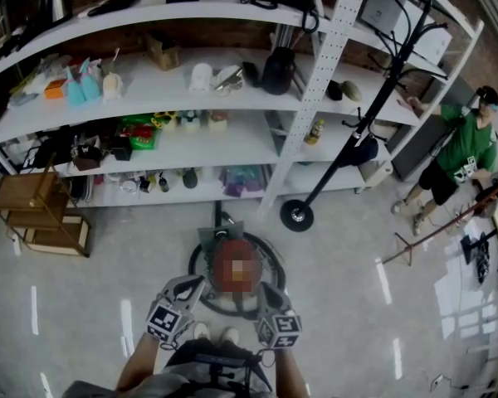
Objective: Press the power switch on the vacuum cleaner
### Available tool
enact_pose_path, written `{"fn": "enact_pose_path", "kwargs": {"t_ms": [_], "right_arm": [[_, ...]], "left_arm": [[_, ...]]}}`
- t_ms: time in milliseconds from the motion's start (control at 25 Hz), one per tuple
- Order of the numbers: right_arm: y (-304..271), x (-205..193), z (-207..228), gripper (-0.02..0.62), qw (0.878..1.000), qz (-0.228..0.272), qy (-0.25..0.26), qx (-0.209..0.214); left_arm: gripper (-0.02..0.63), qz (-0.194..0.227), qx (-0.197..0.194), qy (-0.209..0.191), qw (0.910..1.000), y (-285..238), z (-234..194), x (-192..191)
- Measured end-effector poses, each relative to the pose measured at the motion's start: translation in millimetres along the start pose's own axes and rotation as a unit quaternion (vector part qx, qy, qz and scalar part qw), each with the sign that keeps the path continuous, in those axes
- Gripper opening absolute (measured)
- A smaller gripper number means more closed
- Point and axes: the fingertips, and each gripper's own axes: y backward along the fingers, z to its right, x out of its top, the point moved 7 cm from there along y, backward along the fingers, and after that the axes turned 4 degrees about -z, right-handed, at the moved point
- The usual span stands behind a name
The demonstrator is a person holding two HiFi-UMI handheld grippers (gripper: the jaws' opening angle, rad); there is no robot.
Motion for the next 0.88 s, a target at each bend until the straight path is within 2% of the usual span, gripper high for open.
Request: {"fn": "enact_pose_path", "kwargs": {"t_ms": [400,880], "right_arm": [[20.8,14.0,-9.8,0.012,1.000,0.026,-0.013,-0.001],[38.7,26.8,-17.6,0.012,0.999,0.049,0.006,-0.007]], "left_arm": [[0.008,0.017,0.012,0.003,0.9998,15.0,4.7,15.1],[0.008,0.033,0.026,-0.020,0.9989,32.1,3.0,29.7]]}}
